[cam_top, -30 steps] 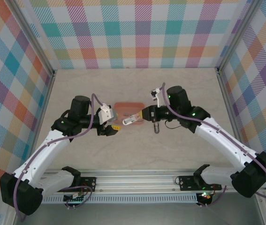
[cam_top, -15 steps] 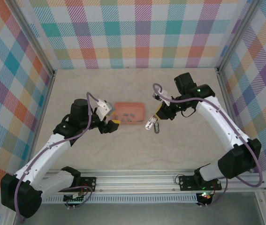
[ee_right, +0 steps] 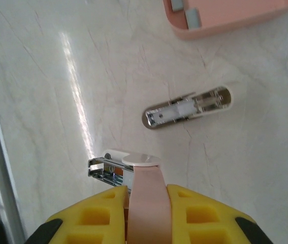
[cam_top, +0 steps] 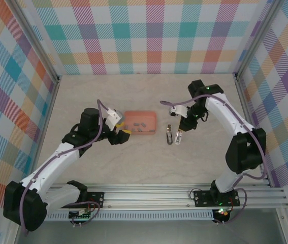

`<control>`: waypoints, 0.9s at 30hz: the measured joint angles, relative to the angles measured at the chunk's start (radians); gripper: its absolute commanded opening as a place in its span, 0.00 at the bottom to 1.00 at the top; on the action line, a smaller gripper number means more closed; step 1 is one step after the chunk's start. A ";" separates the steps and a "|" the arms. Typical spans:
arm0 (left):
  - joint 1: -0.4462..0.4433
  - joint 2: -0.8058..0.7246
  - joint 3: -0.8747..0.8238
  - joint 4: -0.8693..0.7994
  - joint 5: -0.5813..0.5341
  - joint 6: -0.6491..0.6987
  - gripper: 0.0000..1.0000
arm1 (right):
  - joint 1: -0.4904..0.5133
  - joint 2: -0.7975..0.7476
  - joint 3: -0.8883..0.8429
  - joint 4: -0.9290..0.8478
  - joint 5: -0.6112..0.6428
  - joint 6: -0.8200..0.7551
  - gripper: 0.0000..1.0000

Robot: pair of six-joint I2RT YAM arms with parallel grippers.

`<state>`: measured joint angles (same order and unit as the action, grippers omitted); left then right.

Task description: Load the staples into the stapler

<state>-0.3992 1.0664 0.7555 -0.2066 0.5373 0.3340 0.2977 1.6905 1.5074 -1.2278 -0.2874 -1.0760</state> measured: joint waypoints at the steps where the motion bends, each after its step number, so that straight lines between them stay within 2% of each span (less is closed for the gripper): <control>1: 0.000 0.006 0.000 0.000 0.000 0.003 0.65 | -0.006 0.021 0.014 -0.006 0.014 -0.016 0.16; 14: 0.000 0.128 0.031 -0.017 0.006 0.068 0.63 | -0.039 0.274 0.140 -0.040 0.021 -0.130 0.17; 27: 0.000 0.226 0.081 -0.026 0.050 0.108 0.63 | -0.050 0.363 0.177 -0.083 -0.013 -0.154 0.19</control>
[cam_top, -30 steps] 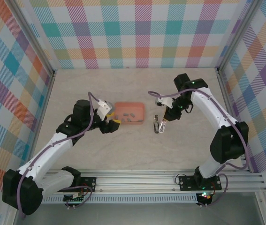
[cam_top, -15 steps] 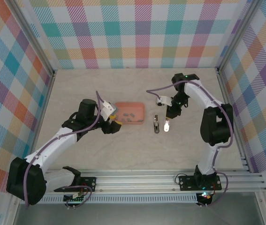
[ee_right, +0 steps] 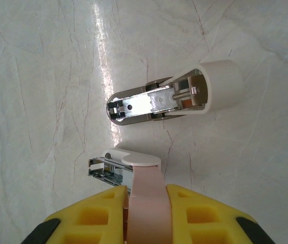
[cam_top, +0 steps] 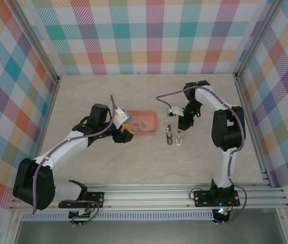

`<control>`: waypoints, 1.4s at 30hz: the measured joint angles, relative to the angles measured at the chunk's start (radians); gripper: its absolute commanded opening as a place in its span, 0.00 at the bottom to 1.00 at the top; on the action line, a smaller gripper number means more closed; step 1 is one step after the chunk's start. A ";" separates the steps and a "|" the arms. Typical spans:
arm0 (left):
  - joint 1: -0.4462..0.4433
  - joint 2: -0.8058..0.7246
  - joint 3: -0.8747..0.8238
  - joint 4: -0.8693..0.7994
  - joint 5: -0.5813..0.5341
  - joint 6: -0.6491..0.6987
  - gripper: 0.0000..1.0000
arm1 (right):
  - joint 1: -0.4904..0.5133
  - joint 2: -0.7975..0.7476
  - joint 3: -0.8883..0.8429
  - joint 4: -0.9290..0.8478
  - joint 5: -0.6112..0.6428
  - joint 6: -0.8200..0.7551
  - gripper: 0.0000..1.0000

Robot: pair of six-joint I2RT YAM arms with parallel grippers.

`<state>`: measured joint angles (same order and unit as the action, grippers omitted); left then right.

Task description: Load the staples into the stapler

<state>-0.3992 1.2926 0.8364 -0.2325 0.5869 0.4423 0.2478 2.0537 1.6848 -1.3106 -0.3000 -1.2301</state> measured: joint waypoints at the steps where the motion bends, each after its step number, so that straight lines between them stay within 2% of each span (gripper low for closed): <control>1: 0.000 0.005 0.002 0.000 0.002 0.000 0.63 | -0.002 0.006 0.003 0.000 0.000 -0.002 0.19; 15: 0.000 0.033 0.025 -0.001 0.007 0.014 0.62 | -0.007 0.113 0.084 -0.008 -0.007 -0.009 0.22; 21: 0.000 0.061 0.051 -0.001 0.007 0.019 0.62 | -0.010 0.126 0.096 -0.007 -0.015 -0.010 0.38; 29: 0.000 0.113 0.108 -0.005 0.006 0.001 0.63 | -0.013 0.105 0.107 0.028 -0.034 0.019 0.48; 33: -0.007 0.166 0.199 -0.043 -0.005 -0.051 0.63 | -0.018 0.029 0.105 0.083 -0.043 0.109 0.54; 36: -0.018 0.204 0.258 -0.055 -0.029 -0.109 0.62 | -0.026 -0.081 0.065 0.166 -0.058 0.216 0.55; 40: -0.050 0.277 0.341 -0.100 -0.085 -0.174 0.62 | -0.027 -0.254 -0.045 0.287 -0.109 0.429 0.56; 42: -0.072 0.323 0.389 -0.140 -0.113 -0.204 0.58 | -0.029 -0.316 -0.102 0.355 -0.142 0.555 0.57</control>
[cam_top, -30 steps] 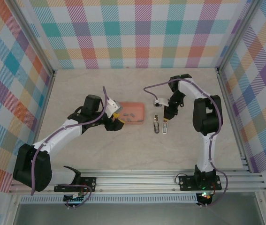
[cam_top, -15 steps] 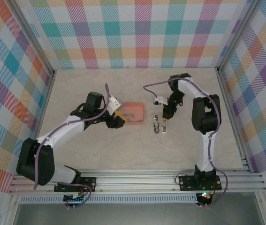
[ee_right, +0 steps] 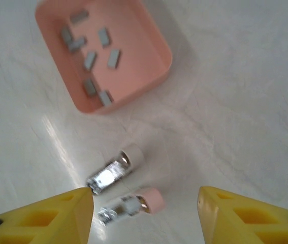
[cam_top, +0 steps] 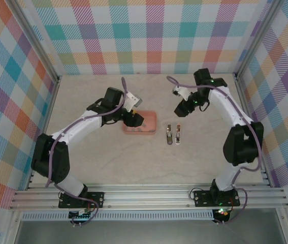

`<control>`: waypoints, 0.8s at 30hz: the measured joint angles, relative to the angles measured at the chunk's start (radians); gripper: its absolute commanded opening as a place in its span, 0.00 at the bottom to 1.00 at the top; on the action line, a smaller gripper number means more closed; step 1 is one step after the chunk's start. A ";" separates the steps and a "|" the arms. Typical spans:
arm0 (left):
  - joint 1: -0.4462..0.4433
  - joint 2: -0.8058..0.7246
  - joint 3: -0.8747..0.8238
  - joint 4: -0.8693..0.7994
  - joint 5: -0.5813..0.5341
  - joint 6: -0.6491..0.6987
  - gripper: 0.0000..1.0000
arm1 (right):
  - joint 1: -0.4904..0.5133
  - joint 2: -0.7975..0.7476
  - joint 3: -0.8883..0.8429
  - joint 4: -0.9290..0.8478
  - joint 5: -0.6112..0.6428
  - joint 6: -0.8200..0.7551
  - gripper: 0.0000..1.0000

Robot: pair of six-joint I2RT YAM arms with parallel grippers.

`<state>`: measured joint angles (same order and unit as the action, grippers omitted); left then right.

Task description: Load the staples into the stapler

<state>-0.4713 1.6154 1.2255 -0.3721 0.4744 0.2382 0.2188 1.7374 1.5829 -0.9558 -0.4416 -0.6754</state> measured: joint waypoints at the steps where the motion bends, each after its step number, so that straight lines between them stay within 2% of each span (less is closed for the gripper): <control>1: -0.010 0.027 0.030 -0.031 -0.013 -0.019 0.55 | 0.000 -0.031 -0.039 0.040 -0.025 0.075 0.57; 6: -0.045 0.179 0.215 -0.188 -0.090 -0.098 0.49 | 0.000 -0.167 -0.250 0.241 -0.100 0.399 0.57; 11: -0.071 0.306 0.361 -0.349 -0.182 -0.173 0.48 | 0.000 -0.257 -0.329 0.326 -0.072 0.650 0.56; 17: -0.111 0.418 0.441 -0.467 -0.272 -0.217 0.42 | 0.000 -0.319 -0.389 0.372 -0.033 0.823 0.56; 24: -0.137 0.480 0.441 -0.518 -0.323 -0.250 0.40 | 0.000 -0.390 -0.475 0.388 -0.010 0.909 0.56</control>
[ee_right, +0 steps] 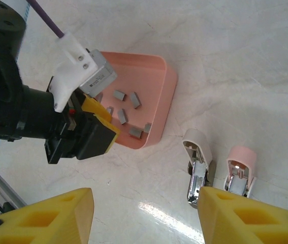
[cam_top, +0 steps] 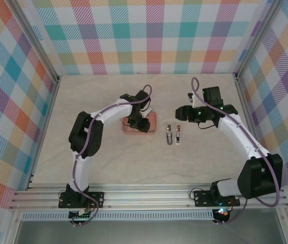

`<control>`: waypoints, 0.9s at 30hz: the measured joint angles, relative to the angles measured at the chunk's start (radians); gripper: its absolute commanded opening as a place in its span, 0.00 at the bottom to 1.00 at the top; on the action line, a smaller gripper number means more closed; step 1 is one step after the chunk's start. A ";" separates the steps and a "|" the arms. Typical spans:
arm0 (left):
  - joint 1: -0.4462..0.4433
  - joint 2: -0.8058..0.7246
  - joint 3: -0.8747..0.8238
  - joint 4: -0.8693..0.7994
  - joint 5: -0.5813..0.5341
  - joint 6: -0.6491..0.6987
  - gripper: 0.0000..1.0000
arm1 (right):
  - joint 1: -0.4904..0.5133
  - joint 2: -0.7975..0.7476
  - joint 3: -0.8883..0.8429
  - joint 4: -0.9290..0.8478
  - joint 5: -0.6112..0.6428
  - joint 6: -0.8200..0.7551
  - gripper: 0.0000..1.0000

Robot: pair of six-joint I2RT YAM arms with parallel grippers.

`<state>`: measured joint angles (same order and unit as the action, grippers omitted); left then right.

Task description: Load the staples into the stapler

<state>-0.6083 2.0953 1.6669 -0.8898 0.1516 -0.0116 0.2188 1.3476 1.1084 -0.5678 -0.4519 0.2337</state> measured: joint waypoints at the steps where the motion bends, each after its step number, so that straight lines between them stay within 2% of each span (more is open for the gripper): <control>1: 0.000 0.002 0.000 -0.002 -0.005 0.000 0.40 | 0.000 -0.009 -0.004 0.000 0.003 0.005 0.56; 13: 0.000 0.004 0.000 -0.030 -0.014 -0.003 0.38 | 0.000 -0.037 -0.037 0.003 0.006 0.022 0.56; 27: 0.000 -0.006 -0.044 -0.080 0.034 -0.003 0.37 | 0.000 -0.065 -0.050 0.002 -0.002 0.034 0.56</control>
<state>-0.6083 2.0895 1.6230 -0.9699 0.1856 -0.0151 0.2188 1.2823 1.0580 -0.5655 -0.4541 0.2676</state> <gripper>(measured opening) 0.371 0.561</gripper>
